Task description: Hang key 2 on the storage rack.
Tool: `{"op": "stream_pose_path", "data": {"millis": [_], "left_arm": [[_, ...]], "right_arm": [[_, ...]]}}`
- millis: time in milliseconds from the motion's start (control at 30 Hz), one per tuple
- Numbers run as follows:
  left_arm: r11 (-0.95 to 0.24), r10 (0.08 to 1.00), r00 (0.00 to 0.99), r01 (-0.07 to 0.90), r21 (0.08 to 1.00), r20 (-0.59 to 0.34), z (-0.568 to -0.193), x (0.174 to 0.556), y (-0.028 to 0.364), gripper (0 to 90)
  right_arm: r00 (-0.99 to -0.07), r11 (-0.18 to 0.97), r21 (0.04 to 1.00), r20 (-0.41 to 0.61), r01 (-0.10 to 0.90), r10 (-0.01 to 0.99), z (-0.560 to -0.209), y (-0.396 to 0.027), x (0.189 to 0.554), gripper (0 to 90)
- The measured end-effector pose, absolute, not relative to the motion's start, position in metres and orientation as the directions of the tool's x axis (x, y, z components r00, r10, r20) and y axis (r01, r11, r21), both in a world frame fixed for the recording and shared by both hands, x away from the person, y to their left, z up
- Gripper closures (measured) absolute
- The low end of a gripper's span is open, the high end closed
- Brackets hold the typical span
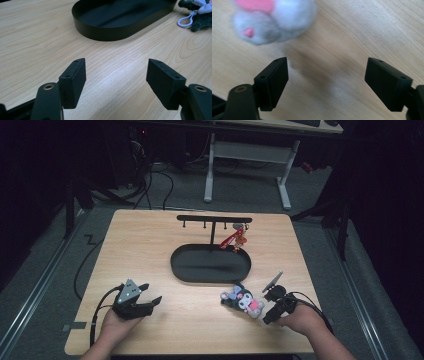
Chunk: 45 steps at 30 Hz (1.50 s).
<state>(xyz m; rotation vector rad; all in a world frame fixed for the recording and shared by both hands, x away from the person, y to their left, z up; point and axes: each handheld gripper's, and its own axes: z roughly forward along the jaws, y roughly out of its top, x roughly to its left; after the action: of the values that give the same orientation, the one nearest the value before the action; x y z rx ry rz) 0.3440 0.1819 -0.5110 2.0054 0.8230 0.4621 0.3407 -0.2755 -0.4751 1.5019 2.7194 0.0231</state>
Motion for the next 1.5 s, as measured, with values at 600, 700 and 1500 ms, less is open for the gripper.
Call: {"op": "stream_pose_path", "data": {"millis": [600,700,1500], "left_arm": [[-0.399,0.686,0.728,0.366,0.840,0.008,-0.513,0.343,0.181,32.1],[-0.404,0.681,0.732,0.363,0.840,0.010,-0.513,0.344,0.180,32.1],[-0.410,0.672,0.740,0.355,0.840,0.015,-0.513,0.344,0.179,31.5]], "right_arm": [[-0.591,0.590,0.045,0.001,0.806,0.807,-0.463,-0.240,0.342,9.6],[-0.580,0.579,0.022,0.003,0.815,0.815,-0.467,-0.233,0.346,10.9],[-0.591,0.591,0.031,0.015,0.806,0.806,-0.474,-0.221,0.362,46.7]]}}
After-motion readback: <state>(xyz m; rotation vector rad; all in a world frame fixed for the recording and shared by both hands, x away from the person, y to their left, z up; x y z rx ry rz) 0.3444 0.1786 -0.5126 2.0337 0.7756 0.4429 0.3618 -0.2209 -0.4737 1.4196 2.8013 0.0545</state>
